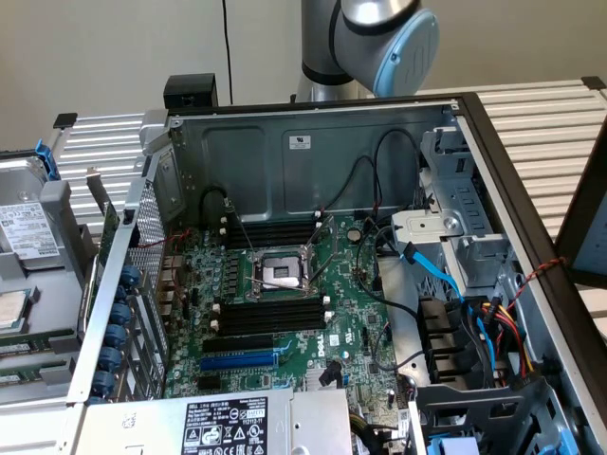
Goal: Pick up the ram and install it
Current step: 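Pick up the ram and move it above insertion slot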
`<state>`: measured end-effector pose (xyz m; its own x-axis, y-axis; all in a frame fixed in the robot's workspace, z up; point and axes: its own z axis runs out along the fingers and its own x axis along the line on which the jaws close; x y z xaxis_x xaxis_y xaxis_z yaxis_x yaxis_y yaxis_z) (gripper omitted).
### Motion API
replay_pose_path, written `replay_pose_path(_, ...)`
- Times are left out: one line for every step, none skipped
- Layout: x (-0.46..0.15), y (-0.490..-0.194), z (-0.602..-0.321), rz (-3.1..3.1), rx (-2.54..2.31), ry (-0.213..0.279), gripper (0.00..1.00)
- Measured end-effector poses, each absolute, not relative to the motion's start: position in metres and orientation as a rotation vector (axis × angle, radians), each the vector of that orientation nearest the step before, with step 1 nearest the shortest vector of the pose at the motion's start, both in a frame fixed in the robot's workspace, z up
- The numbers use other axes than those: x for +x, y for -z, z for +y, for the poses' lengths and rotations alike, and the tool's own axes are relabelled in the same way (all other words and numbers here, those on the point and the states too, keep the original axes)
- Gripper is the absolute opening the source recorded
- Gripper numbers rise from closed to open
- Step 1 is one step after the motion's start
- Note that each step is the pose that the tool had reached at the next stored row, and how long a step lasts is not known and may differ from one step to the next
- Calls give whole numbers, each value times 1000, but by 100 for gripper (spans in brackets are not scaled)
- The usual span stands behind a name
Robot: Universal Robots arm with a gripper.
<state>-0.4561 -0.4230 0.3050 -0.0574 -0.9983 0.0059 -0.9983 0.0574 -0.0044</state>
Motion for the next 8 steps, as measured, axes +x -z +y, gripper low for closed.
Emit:
replay_pose_path(-456,-303,-423,-2283,2156,-11,26)
replay_pose_path(-456,-301,-423,-2283,2156,-11,26)
replay_pose_path(-456,-299,-423,-2283,2156,-11,26)
replay_pose_path(-456,-298,-423,-2284,2156,-11,26)
replay_pose_path(-456,-296,-423,-2283,2156,-11,26)
replay_pose_path(-456,-294,-423,-2284,2156,-11,26)
replay_pose_path(-455,-292,-423,-2283,2156,-11,26)
replay_pose_path(-453,-290,-423,-2284,2155,-11,26)
